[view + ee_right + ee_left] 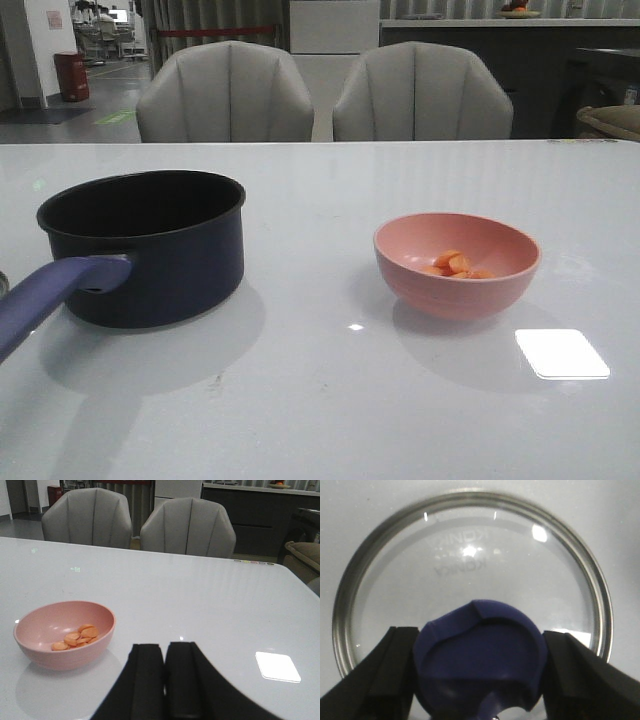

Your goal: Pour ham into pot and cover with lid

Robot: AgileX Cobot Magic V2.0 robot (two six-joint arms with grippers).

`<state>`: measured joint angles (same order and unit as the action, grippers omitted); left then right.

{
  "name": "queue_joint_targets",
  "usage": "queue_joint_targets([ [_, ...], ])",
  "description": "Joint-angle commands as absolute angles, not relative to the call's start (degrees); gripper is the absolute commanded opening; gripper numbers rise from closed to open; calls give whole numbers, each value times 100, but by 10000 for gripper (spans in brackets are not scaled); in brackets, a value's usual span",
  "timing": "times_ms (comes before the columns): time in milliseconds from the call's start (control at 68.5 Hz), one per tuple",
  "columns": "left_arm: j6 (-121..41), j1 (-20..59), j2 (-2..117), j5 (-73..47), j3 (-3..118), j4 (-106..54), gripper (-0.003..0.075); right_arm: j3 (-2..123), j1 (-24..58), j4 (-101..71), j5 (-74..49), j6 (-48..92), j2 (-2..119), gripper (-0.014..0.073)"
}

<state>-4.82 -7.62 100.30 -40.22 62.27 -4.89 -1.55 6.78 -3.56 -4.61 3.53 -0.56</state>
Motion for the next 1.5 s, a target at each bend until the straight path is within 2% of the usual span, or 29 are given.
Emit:
queue_joint_targets([
  [0, -525, -751, 9919, -3728, 6378, -494, 428, -127, 659, -285, 41, 354, -169, 146],
  [117, -525, -751, 9940, -3715, 6378, -483, 590, -127, 659, -285, 41, 354, -169, 146],
  [190, -525, -751, 9940, -3852, 6475, -468, 638, -127, 659, -285, 41, 354, -169, 146],
  [423, -525, -712, 9573, -4241, 6890, -435, 638, -127, 659, -285, 41, 354, -169, 146],
  [716, -536, -81, 7897, -3836, 6437, -435, 638, -127, 659, -285, 41, 354, -169, 146],
  [978, -536, 552, 6206, -3171, 5551, -469, 638, -127, 659, -285, 41, 354, -169, 146],
  [1241, -536, 1067, 4349, -2158, 4180, -746, 638, -127, 659, -285, 41, 354, -169, 146],
  [1489, -536, 1517, 2540, -2097, 3106, -746, 638, -127, 659, -285, 41, 354, -169, 146],
])
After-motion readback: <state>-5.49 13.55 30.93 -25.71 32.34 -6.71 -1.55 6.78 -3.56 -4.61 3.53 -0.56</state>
